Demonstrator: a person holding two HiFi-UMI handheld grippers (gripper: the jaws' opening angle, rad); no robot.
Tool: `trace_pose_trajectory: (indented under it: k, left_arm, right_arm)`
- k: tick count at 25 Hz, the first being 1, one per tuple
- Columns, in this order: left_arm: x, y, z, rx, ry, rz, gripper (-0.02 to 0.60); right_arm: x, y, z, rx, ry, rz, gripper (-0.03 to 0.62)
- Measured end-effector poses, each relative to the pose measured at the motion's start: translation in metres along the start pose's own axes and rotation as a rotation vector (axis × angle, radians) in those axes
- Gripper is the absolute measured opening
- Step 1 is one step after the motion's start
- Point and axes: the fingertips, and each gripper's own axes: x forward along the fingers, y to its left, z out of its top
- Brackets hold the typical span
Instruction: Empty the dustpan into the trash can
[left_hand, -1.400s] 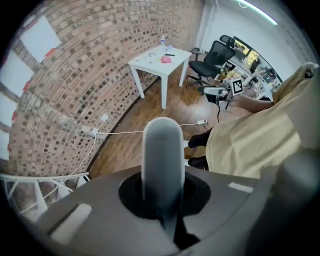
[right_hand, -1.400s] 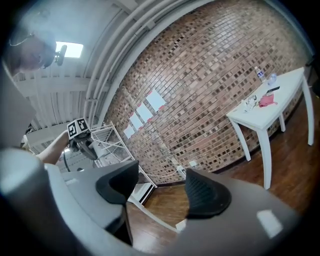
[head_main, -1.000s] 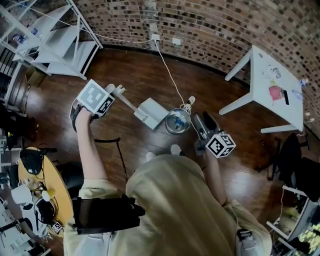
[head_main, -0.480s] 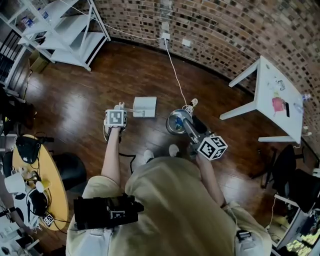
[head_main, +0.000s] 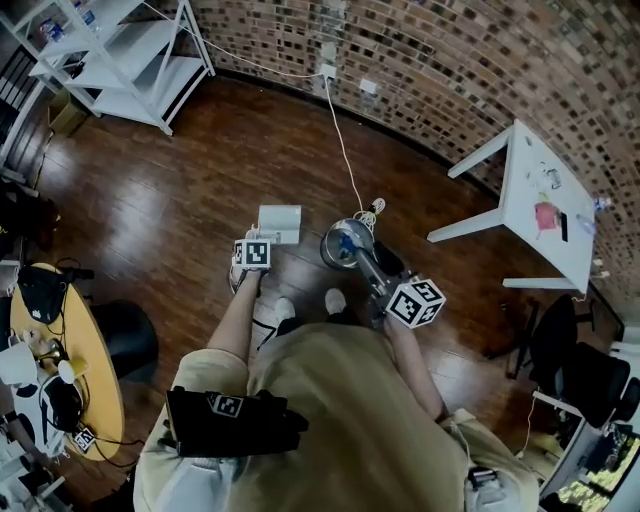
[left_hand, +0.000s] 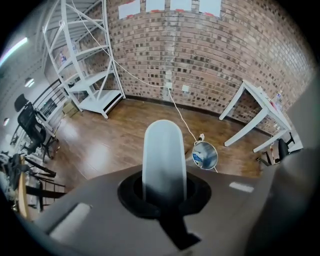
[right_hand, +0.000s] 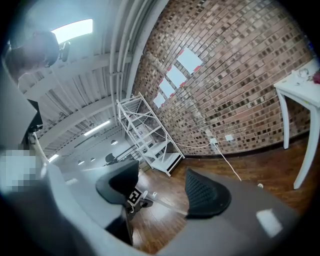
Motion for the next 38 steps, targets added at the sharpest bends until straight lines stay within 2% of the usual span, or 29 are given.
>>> trace_pose_trajectory:
  k: [2,3,4,5,7,10,17,22,25,30,32,34,36,38]
  left_arm:
    - [-0.002,-0.005,0.001,0.011,-0.031,-0.019,0.011]
    - [-0.003,-0.008,0.003,0.003,-0.051,-0.034,0.063]
    - [-0.005,-0.010,0.002,-0.019,-0.058,-0.053,0.165]
    - [-0.009,-0.014,-0.001,-0.047,-0.054,-0.075,0.223]
    - [-0.023,-0.018,-0.001,-0.062,-0.077,-0.087,0.224]
    - [-0.052,-0.013,0.013,-0.003,-0.168,-0.064,0.267]
    - [-0.172,-0.007,0.073,0.003,-0.496,-0.064,0.325]
    - [-0.244,-0.007,0.106,-0.015,-0.699,-0.062,0.373]
    - [-0.278,-0.013,0.118,0.043,-0.796,-0.043,0.432]
    - [-0.316,-0.031,0.132,0.163,-0.926,-0.062,0.437]
    - [-0.312,-0.038,0.130,0.186,-0.918,-0.109,0.443]
    - [-0.300,-0.054,0.123,0.183,-0.870,-0.236,0.561]
    - [-0.298,-0.072,0.119,0.196,-0.867,-0.338,0.571]
    - [-0.302,-0.087,0.118,0.247,-0.923,-0.369,0.569]
  right_arm:
    - [-0.002,-0.002,-0.001,0.001,0.001,0.000,0.279]
    - [-0.002,-0.003,-0.001,0.004,0.001,0.000,0.279]
    - [-0.002,-0.004,-0.001,0.006,0.001,0.002,0.279]
    - [-0.002,-0.005,-0.001,0.008,0.000,0.004,0.279]
    - [-0.002,-0.005,0.001,0.005,-0.006,0.010,0.279]
    - [0.003,-0.001,0.007,-0.007,-0.015,0.029,0.279]
    - [0.016,0.015,0.025,-0.063,-0.041,0.090,0.279]
    - [0.026,0.036,0.042,-0.121,-0.062,0.128,0.279]
    - [0.026,0.054,0.052,-0.180,-0.089,0.138,0.281]
    - [0.013,0.088,0.068,-0.283,-0.150,0.109,0.282]
    - [0.001,0.097,0.067,-0.307,-0.173,0.074,0.285]
    - [-0.011,0.103,0.059,-0.322,-0.182,0.030,0.290]
    - [-0.024,0.105,0.049,-0.330,-0.187,-0.016,0.299]
    - [-0.040,0.106,0.038,-0.333,-0.188,-0.050,0.320]
